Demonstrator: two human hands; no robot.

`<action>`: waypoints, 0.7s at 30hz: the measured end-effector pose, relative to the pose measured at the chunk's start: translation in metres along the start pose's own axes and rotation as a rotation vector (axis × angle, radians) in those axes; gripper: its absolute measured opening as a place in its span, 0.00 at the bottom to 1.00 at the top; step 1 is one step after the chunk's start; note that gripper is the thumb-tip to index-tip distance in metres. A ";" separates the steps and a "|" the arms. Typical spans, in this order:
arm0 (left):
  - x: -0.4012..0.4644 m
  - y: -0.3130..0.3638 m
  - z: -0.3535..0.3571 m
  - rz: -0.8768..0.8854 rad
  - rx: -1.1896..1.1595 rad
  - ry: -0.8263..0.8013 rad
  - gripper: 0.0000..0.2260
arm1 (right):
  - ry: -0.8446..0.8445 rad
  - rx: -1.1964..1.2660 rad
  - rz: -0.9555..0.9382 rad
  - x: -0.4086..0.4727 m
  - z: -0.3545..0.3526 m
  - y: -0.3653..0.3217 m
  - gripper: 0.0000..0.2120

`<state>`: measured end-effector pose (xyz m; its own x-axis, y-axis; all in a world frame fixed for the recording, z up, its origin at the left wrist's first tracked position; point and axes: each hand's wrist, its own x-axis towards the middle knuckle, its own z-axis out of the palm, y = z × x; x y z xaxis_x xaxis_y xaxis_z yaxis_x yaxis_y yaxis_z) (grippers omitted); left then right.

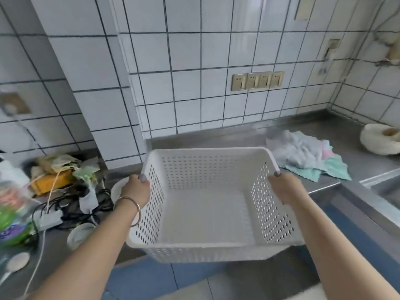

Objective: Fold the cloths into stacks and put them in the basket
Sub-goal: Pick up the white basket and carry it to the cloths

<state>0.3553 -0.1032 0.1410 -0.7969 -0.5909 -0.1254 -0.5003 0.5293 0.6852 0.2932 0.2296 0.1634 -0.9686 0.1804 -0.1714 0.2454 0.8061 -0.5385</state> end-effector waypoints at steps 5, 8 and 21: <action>0.075 0.000 0.007 -0.099 -0.014 0.016 0.13 | -0.078 -0.020 -0.030 0.074 0.023 -0.060 0.04; 0.114 0.005 0.013 -0.120 -0.018 -0.002 0.09 | -0.108 -0.026 -0.028 0.116 0.041 -0.085 0.05; 0.282 0.051 0.070 -0.124 0.018 0.023 0.18 | -0.188 -0.015 0.052 0.275 0.058 -0.161 0.10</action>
<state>0.0815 -0.2002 0.0910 -0.7208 -0.6661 -0.1918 -0.6007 0.4624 0.6522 -0.0102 0.1166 0.1551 -0.9294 0.1147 -0.3508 0.2931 0.8071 -0.5125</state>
